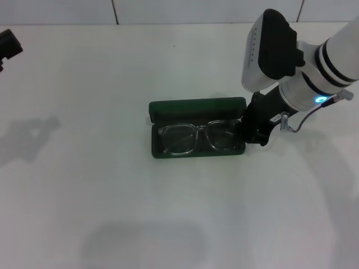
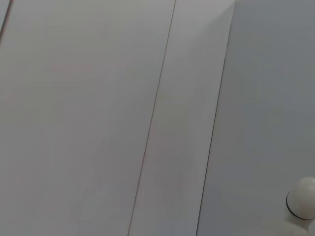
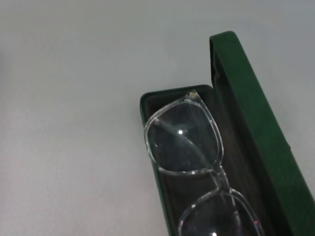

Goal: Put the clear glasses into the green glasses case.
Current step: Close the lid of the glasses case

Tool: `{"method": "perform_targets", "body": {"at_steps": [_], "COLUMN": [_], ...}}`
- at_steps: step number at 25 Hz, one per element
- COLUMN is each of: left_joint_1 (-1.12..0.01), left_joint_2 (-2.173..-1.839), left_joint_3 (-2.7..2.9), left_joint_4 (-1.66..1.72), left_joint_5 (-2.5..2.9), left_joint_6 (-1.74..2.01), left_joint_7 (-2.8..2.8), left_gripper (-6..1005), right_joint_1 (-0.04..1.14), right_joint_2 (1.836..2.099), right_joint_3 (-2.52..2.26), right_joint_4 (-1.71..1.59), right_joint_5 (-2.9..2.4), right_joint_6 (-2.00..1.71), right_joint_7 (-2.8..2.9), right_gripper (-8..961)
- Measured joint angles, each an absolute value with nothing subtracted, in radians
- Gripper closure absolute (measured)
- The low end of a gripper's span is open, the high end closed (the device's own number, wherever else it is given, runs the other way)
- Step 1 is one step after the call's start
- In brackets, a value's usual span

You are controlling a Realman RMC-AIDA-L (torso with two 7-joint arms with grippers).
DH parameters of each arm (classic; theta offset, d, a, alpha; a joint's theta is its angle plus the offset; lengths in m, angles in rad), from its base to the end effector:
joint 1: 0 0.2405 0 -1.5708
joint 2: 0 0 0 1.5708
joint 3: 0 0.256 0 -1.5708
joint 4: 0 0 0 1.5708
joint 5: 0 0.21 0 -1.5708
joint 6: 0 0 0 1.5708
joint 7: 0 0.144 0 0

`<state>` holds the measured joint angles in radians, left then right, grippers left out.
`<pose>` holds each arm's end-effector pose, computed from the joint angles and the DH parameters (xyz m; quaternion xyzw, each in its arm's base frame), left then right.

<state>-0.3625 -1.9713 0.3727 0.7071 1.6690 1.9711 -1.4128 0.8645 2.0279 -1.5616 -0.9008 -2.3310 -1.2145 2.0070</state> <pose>-0.2863 0.2751 0.1248 -0.8462 -0.1713 -0.4556 0.2170 0.1461 0.3979 -0.0625 -0.9816 0.0351 -0.1586 0.1005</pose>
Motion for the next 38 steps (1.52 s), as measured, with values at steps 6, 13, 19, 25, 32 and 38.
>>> {"method": "perform_targets", "body": {"at_steps": [6, 13, 19, 25, 32, 38], "left_joint_1": [-0.360, -0.359, -0.359, -0.355, -0.381, -0.417], "left_joint_2": [-1.973, -1.973, -1.973, -1.970, -1.965, -1.964], "left_joint_3": [0.373, 0.373, 0.373, 0.373, 0.373, 0.373], "left_joint_4": [0.707, 0.707, 0.706, 0.706, 0.712, 0.715], "left_joint_5": [1.669, 1.669, 1.669, 1.669, 1.661, 1.659], "left_joint_6": [1.971, 1.971, 1.971, 1.973, 1.976, 1.977], "left_joint_7": [-1.413, -1.413, -1.413, -1.416, -1.453, -1.484], "left_gripper": [909, 909, 908, 908, 908, 908], "right_joint_1": [0.870, 0.870, 0.867, 0.835, 0.665, 0.523], "right_joint_2": [2.028, 2.028, 2.028, 2.027, 2.023, 2.023], "right_joint_3": [-1.563, -1.563, -1.563, -1.558, -1.550, -1.502], "right_joint_4": [-0.881, -0.879, -0.878, -0.951, -1.244, -1.433], "right_joint_5": [-2.306, -2.299, -2.286, -2.256, -2.250, -2.231], "right_joint_6": [-1.205, -1.198, -1.190, -1.213, -1.283, -1.336], "right_joint_7": [1.990, 1.983, 1.977, 1.984, 2.036, 2.058], "right_gripper": [802, 802, 803, 803, 802, 802]}}
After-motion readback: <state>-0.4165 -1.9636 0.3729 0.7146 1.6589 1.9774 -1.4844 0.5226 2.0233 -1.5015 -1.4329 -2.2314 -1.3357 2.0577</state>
